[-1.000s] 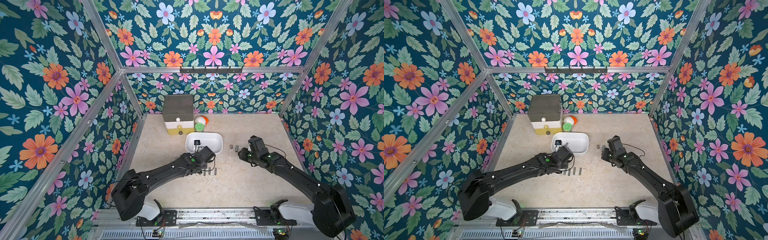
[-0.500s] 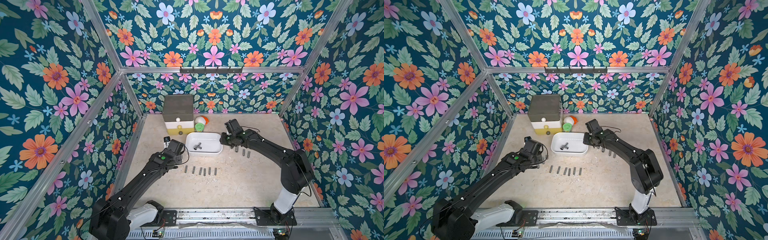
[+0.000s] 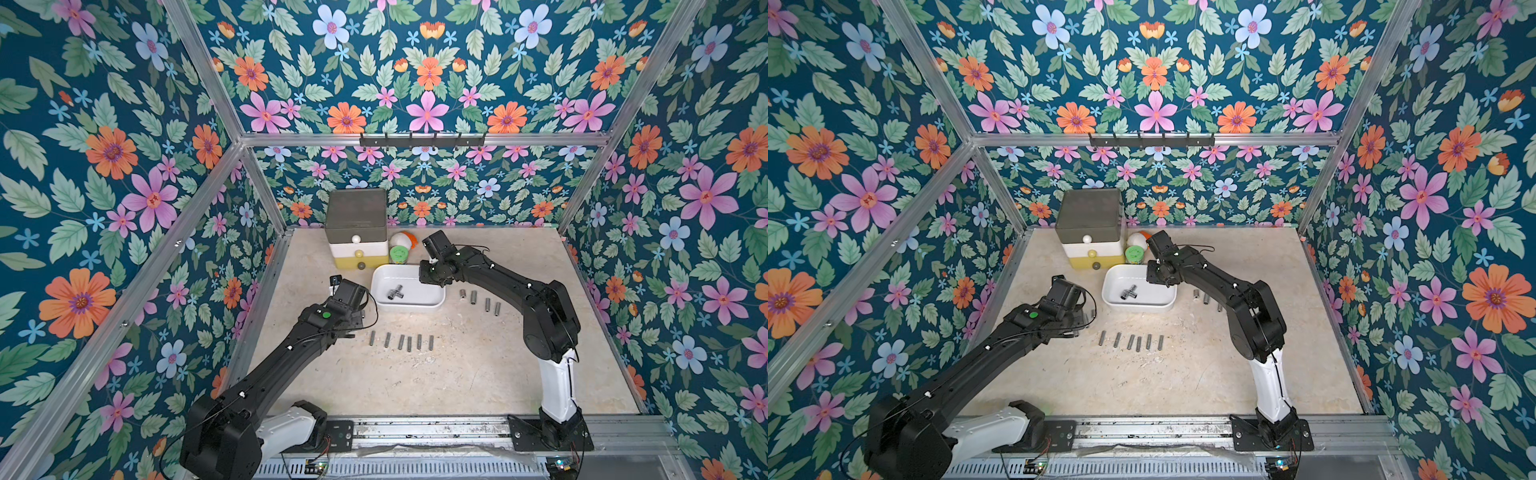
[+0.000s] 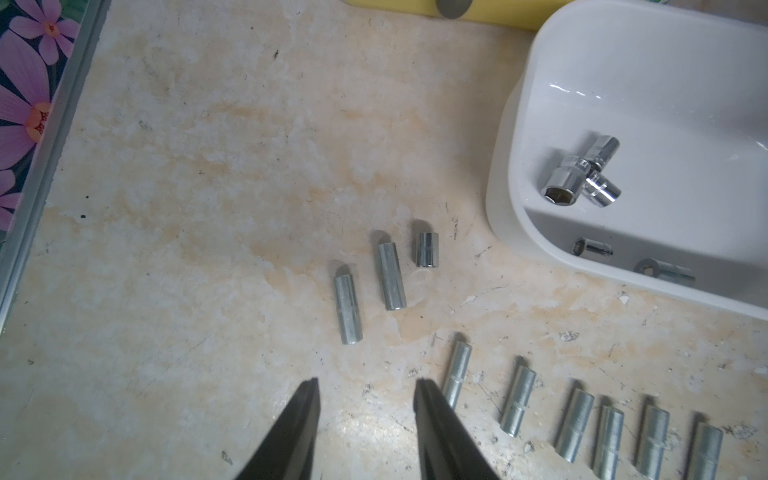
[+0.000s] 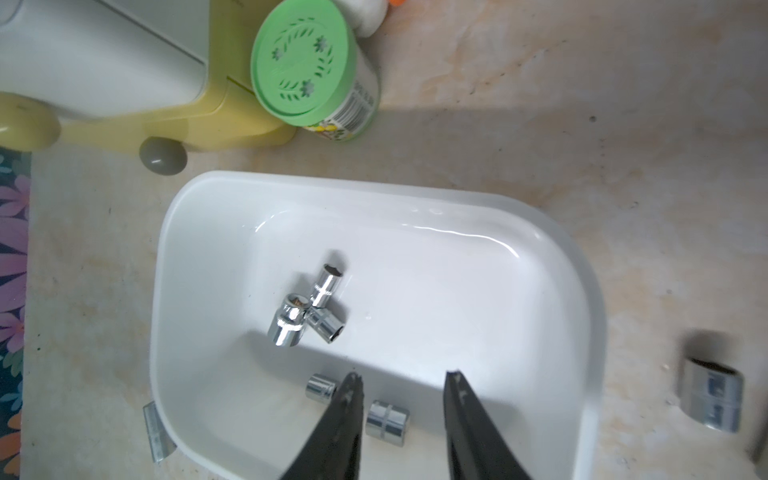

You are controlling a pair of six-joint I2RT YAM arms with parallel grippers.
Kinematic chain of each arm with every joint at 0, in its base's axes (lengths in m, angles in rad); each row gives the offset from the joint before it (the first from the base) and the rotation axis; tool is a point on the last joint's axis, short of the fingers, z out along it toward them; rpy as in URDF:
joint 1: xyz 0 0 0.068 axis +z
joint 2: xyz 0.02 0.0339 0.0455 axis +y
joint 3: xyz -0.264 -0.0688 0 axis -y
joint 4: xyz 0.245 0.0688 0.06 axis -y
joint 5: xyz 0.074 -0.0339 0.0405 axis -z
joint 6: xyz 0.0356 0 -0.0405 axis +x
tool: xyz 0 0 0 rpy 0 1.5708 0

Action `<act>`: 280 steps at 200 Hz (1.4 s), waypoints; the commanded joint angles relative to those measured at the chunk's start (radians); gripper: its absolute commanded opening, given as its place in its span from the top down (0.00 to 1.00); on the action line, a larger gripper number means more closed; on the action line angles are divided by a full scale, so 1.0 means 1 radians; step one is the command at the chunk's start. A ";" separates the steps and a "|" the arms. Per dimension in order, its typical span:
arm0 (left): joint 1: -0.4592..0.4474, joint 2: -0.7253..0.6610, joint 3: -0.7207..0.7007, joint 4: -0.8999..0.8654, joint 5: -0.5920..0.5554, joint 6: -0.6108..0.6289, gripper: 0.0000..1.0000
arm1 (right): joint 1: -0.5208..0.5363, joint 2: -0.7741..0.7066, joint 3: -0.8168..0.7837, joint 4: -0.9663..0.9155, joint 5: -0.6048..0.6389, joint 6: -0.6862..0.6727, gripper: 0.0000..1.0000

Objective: Take out the socket from the storage box
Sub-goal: Adjust the storage box at the center of the board.

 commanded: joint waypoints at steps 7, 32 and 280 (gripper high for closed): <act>0.002 -0.013 0.010 -0.008 0.005 0.019 0.56 | 0.005 0.047 0.058 -0.029 -0.010 -0.014 0.62; 0.003 -0.030 0.023 -0.028 0.002 0.043 0.55 | 0.008 0.108 0.132 -0.063 -0.012 -0.017 0.62; 0.019 -0.002 -0.009 0.032 0.094 0.073 0.55 | 0.041 0.107 0.334 -0.342 0.228 -0.066 0.55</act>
